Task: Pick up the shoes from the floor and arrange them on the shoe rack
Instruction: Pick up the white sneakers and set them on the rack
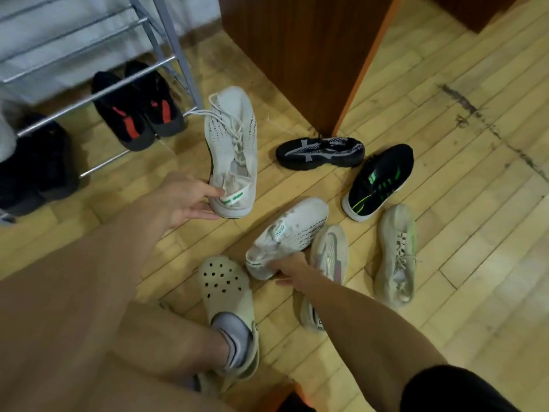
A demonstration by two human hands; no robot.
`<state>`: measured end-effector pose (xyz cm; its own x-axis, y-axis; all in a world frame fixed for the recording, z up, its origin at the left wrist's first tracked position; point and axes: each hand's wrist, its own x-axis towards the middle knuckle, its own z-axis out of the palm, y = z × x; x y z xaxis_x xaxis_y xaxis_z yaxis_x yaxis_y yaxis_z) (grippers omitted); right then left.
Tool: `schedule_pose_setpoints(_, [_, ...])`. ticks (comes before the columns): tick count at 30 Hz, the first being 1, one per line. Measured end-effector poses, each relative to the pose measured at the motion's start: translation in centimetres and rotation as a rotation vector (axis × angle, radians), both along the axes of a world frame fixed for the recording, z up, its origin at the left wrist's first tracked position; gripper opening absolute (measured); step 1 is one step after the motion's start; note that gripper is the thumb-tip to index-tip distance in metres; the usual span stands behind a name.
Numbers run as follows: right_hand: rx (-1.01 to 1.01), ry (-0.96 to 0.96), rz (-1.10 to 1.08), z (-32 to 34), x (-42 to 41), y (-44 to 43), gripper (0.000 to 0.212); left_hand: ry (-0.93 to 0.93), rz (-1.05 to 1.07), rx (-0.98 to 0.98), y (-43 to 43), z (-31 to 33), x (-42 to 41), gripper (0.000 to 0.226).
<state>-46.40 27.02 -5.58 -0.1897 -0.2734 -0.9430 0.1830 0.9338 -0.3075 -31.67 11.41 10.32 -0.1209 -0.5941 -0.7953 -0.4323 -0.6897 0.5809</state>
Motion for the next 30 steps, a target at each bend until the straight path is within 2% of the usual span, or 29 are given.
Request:
schedule_pose_setpoints(1, [0.01, -0.017, -0.074, -0.3, 0.4, -0.2, 0.068, 0.011, -0.005, 0.006, 0.1, 0.0, 0.0, 0.039])
schedule_pose_setpoints(2, [0.008, -0.035, -0.141, -0.4, 0.7, -0.3, 0.062, 0.016, -0.004, 0.006, 0.1, 0.0, -0.1, 0.041])
schedule_pose_setpoints(4, [0.009, -0.055, -0.217, -0.3, 1.3, -0.4, 0.033, 0.026, -0.004, -0.004, 0.1, 0.2, -0.2, 0.041])
schedule_pose_setpoints(6, [0.021, -0.085, -0.249, 0.2, 1.5, -0.5, 0.018, 0.04, -0.001, -0.015, 0.2, 0.4, -0.3, 0.042])
schedule_pose_setpoints(14, [-0.123, -0.251, -0.467, 3.3, -0.8, -0.5, 0.014, 0.072, 0.041, -0.073, 1.7, 1.9, -1.4, 0.038])
schedule_pose_setpoints(18, [-0.236, -0.204, -0.333, 7.0, -2.4, -1.7, 0.013, 0.09, 0.111, -0.094, 2.7, 2.9, -1.2, 0.039])
schedule_pose_setpoints(21, [-0.327, -0.109, -0.168, 10.6, -3.4, -3.7, 0.038, 0.109, 0.168, -0.126, 2.9, 4.4, -0.3, 0.04])
schedule_pose_setpoints(23, [-0.389, -0.051, -0.078, 13.1, -3.9, -5.3, 0.045, 0.138, 0.187, -0.146, 2.5, 5.7, 0.5, 0.038])
schedule_pose_setpoints(25, [-0.46, 0.016, 0.02, 15.5, -4.2, -7.1, 0.04, 0.168, 0.229, -0.171, 1.8, 7.4, 1.5, 0.031])
schedule_pose_setpoints(28, [-0.524, 0.099, 0.121, 18.6, -4.1, -10.0, 0.019, 0.165, 0.281, -0.202, 0.3, 9.5, 3.4, 0.03])
schedule_pose_setpoints(30, [-0.548, 0.12, 0.196, 19.9, -3.7, -12.0, 0.019, 0.144, 0.28, -0.199, -0.5, 10.6, 5.0, 0.028])
